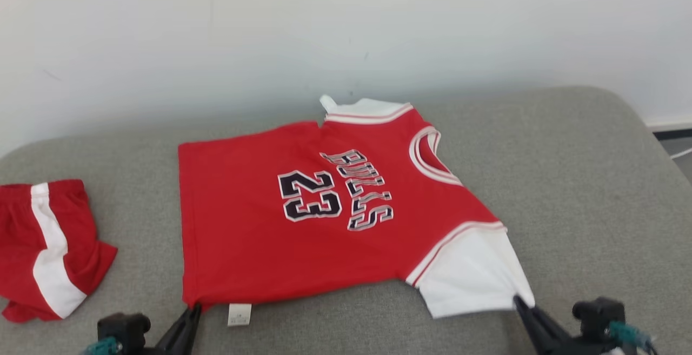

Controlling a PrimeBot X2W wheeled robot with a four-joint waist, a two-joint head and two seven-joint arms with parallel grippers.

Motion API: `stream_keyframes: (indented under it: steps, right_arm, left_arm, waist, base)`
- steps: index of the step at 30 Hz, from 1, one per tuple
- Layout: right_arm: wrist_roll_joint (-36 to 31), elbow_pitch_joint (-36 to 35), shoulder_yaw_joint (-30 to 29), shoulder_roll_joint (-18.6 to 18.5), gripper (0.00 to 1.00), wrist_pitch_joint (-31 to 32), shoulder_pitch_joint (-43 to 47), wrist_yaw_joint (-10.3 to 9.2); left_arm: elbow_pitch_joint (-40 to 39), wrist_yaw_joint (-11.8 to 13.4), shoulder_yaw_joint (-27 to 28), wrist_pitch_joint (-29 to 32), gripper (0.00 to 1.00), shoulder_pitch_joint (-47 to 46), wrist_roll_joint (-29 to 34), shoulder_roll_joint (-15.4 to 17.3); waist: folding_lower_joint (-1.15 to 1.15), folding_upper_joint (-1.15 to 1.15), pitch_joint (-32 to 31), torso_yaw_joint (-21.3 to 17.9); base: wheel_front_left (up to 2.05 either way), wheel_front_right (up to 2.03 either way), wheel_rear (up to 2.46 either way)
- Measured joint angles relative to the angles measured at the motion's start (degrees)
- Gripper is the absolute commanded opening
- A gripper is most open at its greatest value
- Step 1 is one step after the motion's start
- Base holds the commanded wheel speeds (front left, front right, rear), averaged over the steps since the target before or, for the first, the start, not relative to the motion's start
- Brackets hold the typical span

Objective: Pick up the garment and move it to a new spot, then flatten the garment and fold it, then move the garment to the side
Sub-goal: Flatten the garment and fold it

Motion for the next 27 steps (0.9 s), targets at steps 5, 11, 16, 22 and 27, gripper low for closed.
stream_keyframes:
  steps: [5,11,16,22,27]
  right_arm:
    - [0.1,-0.4,1.1,0.1,0.00,0.0,5.2,-0.79]
    - [1.1,-1.3,0.6,0.4,0.00,0.1,9.7,-2.42]
    - [1.3,-1.5,0.9,0.4,0.00,1.1,11.6,-3.22]
    - [1.3,-1.8,1.1,0.3,0.00,2.6,12.3,-4.32]
    - [1.6,-1.8,1.7,0.5,0.00,4.8,12.7,-5.00]
  left_arm:
    - [-0.2,2.5,-0.7,-0.4,0.00,3.3,1.0,0.0]
    - [-0.8,4.7,-1.0,-0.4,0.00,6.7,1.9,0.6]
    - [-1.3,5.8,-0.9,-0.5,0.00,9.7,1.8,0.6]
    - [-1.4,6.3,-1.0,-0.5,0.00,11.1,1.8,0.1]
    - [-1.0,6.8,-1.1,-0.9,0.00,10.8,2.4,0.0]
  waist:
    - [0.00,0.00,-3.1,-0.1]
    - [0.01,0.00,-5.1,0.7]
    - [0.01,0.00,-5.7,1.7]
    - [0.02,0.00,-5.7,1.7]
    - [0.02,0.00,-5.5,1.7]
  base:
    - [0.00,0.00,0.00]
    - [0.00,0.00,0.00]
    - [0.00,0.00,0.00]
    - [0.00,0.00,0.00]
    - [0.00,0.00,0.00]
